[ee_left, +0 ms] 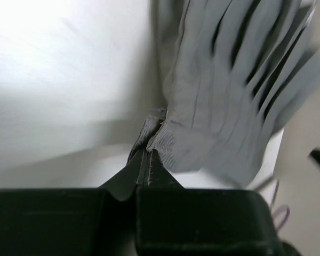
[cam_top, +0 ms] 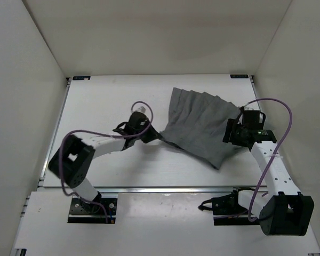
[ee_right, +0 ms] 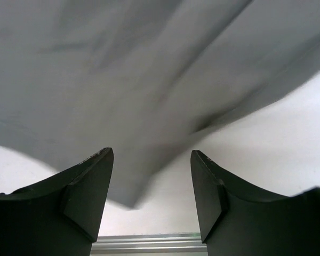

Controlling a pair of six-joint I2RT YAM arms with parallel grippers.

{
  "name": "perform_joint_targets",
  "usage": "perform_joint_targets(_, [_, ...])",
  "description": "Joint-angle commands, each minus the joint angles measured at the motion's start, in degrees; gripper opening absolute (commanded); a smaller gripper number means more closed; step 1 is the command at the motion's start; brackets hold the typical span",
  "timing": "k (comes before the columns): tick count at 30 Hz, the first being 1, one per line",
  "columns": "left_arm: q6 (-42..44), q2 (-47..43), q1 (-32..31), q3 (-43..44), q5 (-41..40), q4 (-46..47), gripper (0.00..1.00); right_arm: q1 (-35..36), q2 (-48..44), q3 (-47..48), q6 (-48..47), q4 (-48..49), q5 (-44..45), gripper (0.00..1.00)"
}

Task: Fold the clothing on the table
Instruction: Move the skirt to the center of the board

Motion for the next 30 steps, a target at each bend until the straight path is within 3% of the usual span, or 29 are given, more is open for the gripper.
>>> perform_joint_targets(1, [4.58, -11.09, 4.40, -4.28, -6.81, -5.12, 0.00, 2.17, 1.58, 0.55, -0.46, 1.07, -2.41, 0.57])
perform_joint_targets(7, [7.93, -22.37, 8.89, -8.43, -8.92, -11.79, 0.00, 3.41, 3.69, -0.33, 1.38, -0.51, -2.93, 0.57])
perform_joint_targets(13, [6.70, -27.64, 8.19, -12.91, -8.67, -11.63, 0.00, 6.56, 7.11, -2.26, 5.34, 0.63, -10.22, 0.46])
perform_joint_targets(21, [6.71, -34.84, 10.03, -17.21, -8.59, -14.61, 0.00, 12.90, 10.71, -7.80, 17.38, 13.02, -15.07, 0.52])
perform_joint_targets(30, [5.30, -43.29, 10.65, -23.55, -8.14, -17.16, 0.00, 14.40, 15.89, -10.78, 20.03, 16.36, -14.01, 0.54])
